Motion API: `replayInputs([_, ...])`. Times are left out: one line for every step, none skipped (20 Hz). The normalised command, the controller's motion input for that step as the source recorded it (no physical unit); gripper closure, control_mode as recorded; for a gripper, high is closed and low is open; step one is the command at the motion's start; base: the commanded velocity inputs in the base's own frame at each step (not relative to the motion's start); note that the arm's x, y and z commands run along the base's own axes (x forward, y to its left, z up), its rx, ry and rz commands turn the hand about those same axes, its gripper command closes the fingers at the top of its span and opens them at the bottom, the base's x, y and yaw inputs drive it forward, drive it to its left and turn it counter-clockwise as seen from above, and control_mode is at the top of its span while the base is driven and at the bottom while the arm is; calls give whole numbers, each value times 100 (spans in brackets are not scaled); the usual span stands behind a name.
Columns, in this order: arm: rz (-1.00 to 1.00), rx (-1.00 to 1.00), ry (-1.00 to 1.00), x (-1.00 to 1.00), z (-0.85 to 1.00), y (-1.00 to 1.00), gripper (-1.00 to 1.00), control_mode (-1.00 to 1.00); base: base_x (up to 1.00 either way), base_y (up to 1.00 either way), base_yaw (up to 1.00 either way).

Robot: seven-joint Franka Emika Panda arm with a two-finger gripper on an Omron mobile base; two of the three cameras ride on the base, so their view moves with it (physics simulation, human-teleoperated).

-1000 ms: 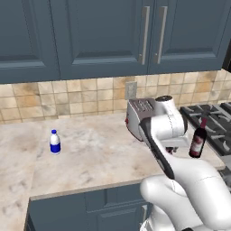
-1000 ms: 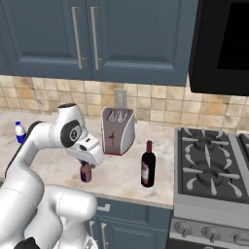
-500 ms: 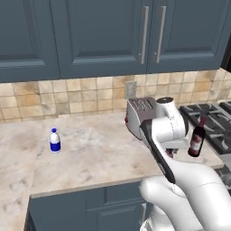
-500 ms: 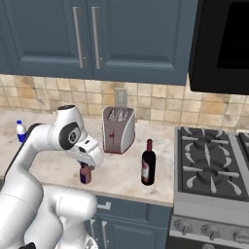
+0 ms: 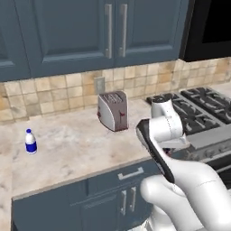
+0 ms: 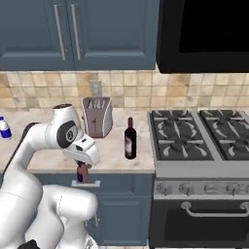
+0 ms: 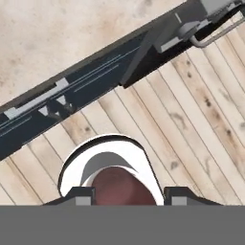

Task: Place the drinks on the dining counter in a tight cluster.

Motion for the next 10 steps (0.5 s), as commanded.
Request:
replayInputs([0,0,0,0,0,0,100,100,-9,11,-81])
replayInputs([0,0,0,0,0,0,100,100,-7,9,-85])
replayInputs([0,0,0,0,0,0,100,100,-6,8,-87])
replayInputs([0,0,0,0,0,0,100,100,-6,8,-87])
replayInputs([0,0,0,0,0,0,100,100,-6,9,-87])
replayInputs([0,0,0,0,0,0,100,100,-4,8,-88])
replayInputs([0,0,0,0,0,0,100,100,-1,8,-90])
replayInputs([0,0,0,0,0,0,100,100,0,9,-91])
replayInputs([0,0,0,0,0,0,100,100,0,9,-92])
replayInputs([0,0,0,0,0,0,100,100,0,9,-93])
